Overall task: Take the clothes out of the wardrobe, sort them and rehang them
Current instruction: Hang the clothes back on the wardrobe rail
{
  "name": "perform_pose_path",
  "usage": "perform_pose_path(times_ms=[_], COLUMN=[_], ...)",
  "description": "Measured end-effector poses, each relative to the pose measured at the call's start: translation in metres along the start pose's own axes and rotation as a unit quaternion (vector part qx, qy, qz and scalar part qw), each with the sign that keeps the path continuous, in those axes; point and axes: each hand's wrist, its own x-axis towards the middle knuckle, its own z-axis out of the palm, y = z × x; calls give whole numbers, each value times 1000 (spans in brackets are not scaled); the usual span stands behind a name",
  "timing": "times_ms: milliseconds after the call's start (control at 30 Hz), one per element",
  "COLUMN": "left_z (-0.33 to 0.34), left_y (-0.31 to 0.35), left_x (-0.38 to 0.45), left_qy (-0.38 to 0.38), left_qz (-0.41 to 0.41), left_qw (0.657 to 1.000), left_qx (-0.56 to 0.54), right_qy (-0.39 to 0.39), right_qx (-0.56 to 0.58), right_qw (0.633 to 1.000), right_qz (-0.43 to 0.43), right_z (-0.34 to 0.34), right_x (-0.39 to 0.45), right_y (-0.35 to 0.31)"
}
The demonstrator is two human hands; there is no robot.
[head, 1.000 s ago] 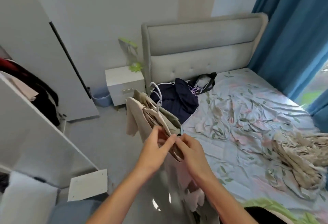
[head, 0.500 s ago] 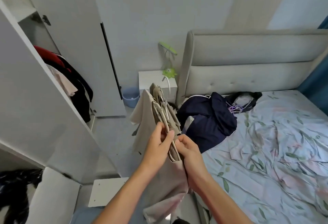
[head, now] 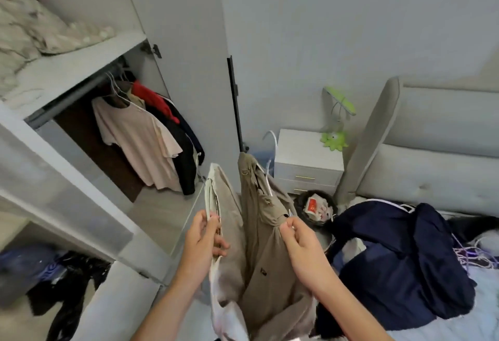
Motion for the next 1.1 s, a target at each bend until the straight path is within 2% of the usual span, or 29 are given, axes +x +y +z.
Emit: perform_pose_path(times_ms=[200,467,867,1100], left_z=[-5,-14,-34,-35], left_y=[23,26,49,61], left_x=[58,180,333,395], left_qy=[99,231,308,426], left_qz=[11,6,-29,-33], left_qw=[995,970,950,904], left_qx=[-1,-73,-45,-27], right_qy=[-77,-173,-264,-380], right_qx=[-63,-152,-186,-182], right_qw=[993,965,931,883], right_qz=[-60,-125,-172,-206], right_z=[5,33,93,153], right_x=[110,267,474,580], right_y=[3,-7,-33,-43])
